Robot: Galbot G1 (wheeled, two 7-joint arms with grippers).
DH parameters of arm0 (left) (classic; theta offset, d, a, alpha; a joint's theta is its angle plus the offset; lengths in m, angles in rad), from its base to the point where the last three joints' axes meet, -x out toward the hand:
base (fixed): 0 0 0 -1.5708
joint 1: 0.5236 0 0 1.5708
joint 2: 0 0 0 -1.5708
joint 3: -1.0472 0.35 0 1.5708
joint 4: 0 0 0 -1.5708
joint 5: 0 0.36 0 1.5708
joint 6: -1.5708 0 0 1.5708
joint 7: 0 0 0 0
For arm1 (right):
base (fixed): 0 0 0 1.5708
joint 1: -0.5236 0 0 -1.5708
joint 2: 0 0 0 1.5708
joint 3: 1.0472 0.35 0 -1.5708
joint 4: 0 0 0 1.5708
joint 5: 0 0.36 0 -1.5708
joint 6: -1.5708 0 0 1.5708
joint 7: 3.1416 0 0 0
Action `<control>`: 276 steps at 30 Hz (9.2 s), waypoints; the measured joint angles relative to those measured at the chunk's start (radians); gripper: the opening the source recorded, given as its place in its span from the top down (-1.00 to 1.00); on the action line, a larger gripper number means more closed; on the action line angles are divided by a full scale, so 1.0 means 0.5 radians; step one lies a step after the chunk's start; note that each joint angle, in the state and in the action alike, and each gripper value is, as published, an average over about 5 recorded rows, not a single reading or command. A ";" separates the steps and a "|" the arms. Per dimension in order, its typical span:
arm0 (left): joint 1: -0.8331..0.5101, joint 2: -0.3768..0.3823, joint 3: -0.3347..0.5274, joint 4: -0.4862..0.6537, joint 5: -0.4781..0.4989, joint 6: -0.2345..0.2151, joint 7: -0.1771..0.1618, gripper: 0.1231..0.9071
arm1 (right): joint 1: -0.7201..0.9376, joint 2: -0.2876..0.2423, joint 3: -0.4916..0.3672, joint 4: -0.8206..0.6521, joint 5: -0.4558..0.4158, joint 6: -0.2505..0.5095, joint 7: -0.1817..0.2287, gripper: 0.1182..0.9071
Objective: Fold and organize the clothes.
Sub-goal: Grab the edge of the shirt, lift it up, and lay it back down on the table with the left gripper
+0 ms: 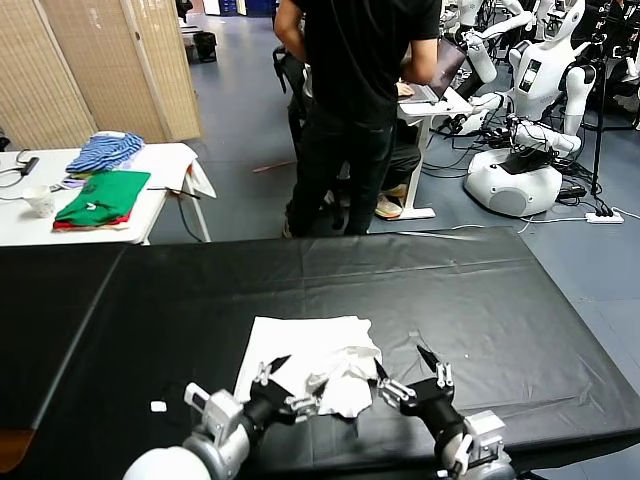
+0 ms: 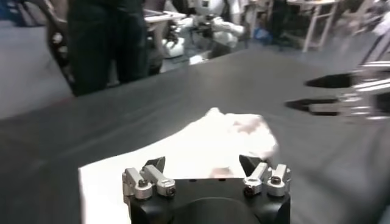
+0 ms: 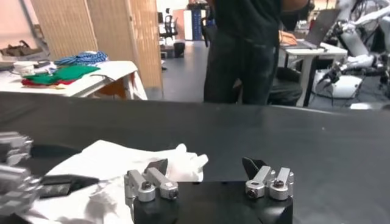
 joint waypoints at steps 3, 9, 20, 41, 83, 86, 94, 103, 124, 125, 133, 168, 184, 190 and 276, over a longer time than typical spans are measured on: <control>0.022 -0.018 0.011 0.010 0.017 -0.044 0.001 -1.00 | -0.001 -0.012 0.031 0.018 0.026 -0.009 -0.001 -1.00; 0.004 -0.064 0.036 0.096 0.042 -0.119 -0.006 -1.00 | -0.009 -0.032 0.083 0.040 0.062 -0.020 -0.001 -1.00; -0.033 -0.120 0.075 0.220 0.049 -0.157 -0.015 -0.74 | -0.029 -0.006 0.107 0.056 0.071 -0.026 0.003 -1.00; -0.049 -0.162 0.186 0.202 0.023 -0.182 0.046 0.61 | -0.083 0.062 0.110 0.075 0.060 -0.035 0.010 -1.00; 0.066 -0.172 -0.187 0.105 0.436 -0.264 -0.069 -1.00 | 0.302 0.066 -0.029 -0.203 0.802 -0.303 0.325 -1.00; 0.074 -0.190 -0.240 0.121 0.426 -0.260 -0.077 -1.00 | 0.384 0.079 -0.084 -0.294 0.812 -0.288 0.352 -1.00; 0.092 -0.222 -0.295 0.140 0.398 -0.253 -0.094 -1.00 | 0.523 0.098 -0.188 -0.501 0.816 -0.272 0.362 -0.92; 0.078 -0.227 -0.311 0.163 0.377 -0.256 -0.103 -1.00 | 0.534 0.098 -0.206 -0.559 0.817 -0.268 0.355 -0.10; 0.098 -0.225 -0.305 0.148 0.383 -0.273 -0.103 -1.00 | 0.554 0.097 -0.188 -0.616 0.724 -0.165 0.316 0.94; 0.099 -0.225 -0.305 0.148 0.383 -0.274 -0.103 -1.00 | 0.552 0.096 -0.185 -0.624 0.718 -0.165 0.322 0.94; 0.097 -0.230 -0.304 0.140 0.379 -0.277 -0.104 -1.00 | 0.537 0.128 -0.226 -0.682 0.637 -0.156 0.347 0.92; -0.027 -0.304 -0.406 0.432 -0.120 -0.456 -0.146 -1.00 | 0.156 0.109 0.147 -0.023 0.374 -0.029 0.187 -1.00; -0.030 -0.370 -0.409 0.647 -0.338 -0.470 -0.105 -1.00 | 0.102 0.123 0.207 0.075 0.394 -0.030 0.182 -1.00; -0.028 -0.376 -0.393 0.673 -0.321 -0.461 -0.073 -0.94 | 0.089 0.123 0.218 0.086 0.397 -0.030 0.183 -1.00; -0.193 -0.279 0.078 0.491 0.261 -0.468 -0.128 0.81 | -0.081 0.226 0.299 0.146 0.194 -0.271 0.175 -1.00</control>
